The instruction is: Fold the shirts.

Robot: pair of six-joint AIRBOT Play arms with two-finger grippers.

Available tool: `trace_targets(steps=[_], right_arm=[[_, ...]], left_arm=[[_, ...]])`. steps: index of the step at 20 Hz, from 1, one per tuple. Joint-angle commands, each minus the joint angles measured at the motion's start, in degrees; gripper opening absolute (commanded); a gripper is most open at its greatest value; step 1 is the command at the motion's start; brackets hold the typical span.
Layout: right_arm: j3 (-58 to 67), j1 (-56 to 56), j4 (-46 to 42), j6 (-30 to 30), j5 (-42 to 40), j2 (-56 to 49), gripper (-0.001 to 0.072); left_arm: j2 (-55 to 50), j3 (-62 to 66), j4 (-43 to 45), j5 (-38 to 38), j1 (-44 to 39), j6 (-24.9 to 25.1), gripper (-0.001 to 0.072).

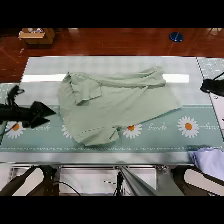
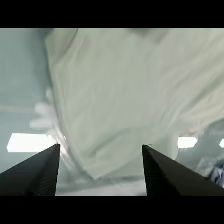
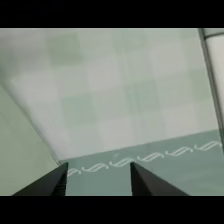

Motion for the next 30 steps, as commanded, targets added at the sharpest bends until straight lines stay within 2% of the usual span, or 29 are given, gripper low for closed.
trace_targets(steps=[1, 3, 7, 12, 15, 21, 22, 23, 24, 26, 27, 30], right_arm=[[-5.38, -1.90, 3.63, -3.21, 3.32, 0.31, 0.0490], [-6.86, -1.90, 5.86, -3.37, 2.93, 0.31, 0.0490], [-7.04, -1.90, 6.82, -3.34, 2.71, 0.31, 0.0490], [-7.04, -1.90, 7.85, -3.34, 2.91, 0.31, 0.0490], [-7.04, -1.88, 8.09, -3.32, 3.41, 0.31, 0.0489], [-7.04, -1.90, 8.09, -3.34, 5.25, 0.31, 0.0489], [-7.04, -1.90, 8.09, -3.34, 5.38, 0.31, 0.0489], [-7.04, -1.90, 8.17, -3.34, 5.35, 0.31, 0.0490], [-7.04, -1.90, 8.28, -3.32, 5.35, 0.31, 0.0489], [-7.04, -1.90, 8.31, -3.32, 5.33, 0.31, 0.0506], [-7.04, -1.92, 8.31, -3.32, 5.31, 0.31, 0.0580], [-7.06, -4.83, 9.20, -3.32, 5.51, -0.39, 0.0580]], left_arm=[[2.01, -10.82, -3.37, -1.95, 0.44, 2.10, 0.0636], [2.01, -14.47, -5.46, -1.77, 0.44, 4.66, 0.0636], [1.44, -18.38, -6.43, 3.04, 0.44, 4.94, 0.0635], [-2.78, -19.89, -6.54, 4.98, -0.17, 5.84, 0.0634], [-6.01, -19.89, -8.87, 8.44, -4.31, 5.88, 0.0634], [-9.84, -19.80, -18.14, 21.00, -14.56, 6.43, 0.0611], [-10.19, -19.82, -18.25, 21.46, -15.39, 6.45, 0.0513], [-10.47, -19.82, -18.23, 21.42, -15.85, 6.49, 0.0155], [-10.49, -19.82, -18.23, 21.18, -15.85, 7.45, 0.0017], [-10.45, -19.82, -18.03, 20.31, -15.85, 7.61, 0.0016], [-10.45, -19.80, -18.01, 19.76, -15.85, 8.22, 0.0016], [-10.45, -19.82, -18.01, 18.56, -15.78, 9.07, 0.0017]])
